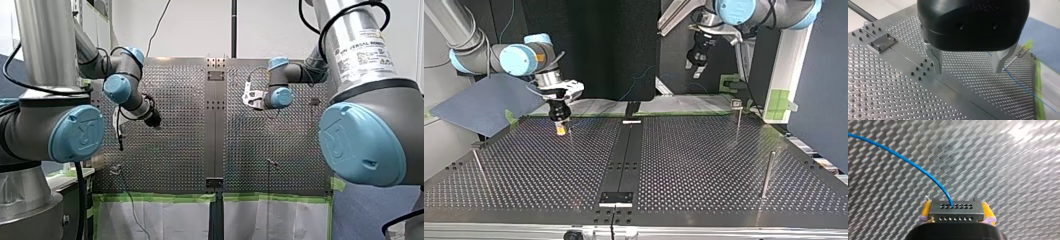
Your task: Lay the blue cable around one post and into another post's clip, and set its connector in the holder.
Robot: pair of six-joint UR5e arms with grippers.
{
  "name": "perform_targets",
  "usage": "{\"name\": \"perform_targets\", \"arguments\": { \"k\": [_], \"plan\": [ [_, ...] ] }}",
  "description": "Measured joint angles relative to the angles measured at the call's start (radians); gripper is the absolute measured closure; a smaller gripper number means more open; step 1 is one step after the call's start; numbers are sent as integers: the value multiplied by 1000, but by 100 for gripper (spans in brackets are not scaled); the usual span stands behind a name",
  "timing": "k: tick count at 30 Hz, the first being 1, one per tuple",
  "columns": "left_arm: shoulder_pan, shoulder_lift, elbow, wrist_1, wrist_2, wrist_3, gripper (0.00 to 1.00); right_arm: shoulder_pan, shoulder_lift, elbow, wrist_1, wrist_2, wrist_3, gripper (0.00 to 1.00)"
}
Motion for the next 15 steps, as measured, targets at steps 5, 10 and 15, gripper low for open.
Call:
{"name": "perform_targets", "arguments": {
  "k": [5, 10, 15],
  "plan": [
    [-49, -49, 48, 49, -49, -45, 2, 53, -53, -18, 6, 17, -1, 100],
    [-103, -103, 98, 103, -103, -99, 2, 108, -108, -30, 15, 14, -3, 100],
    [-157, -144, 112, 157, -155, -153, 2, 153, -158, -32, 17, 7, -8, 100]
  ]
}}
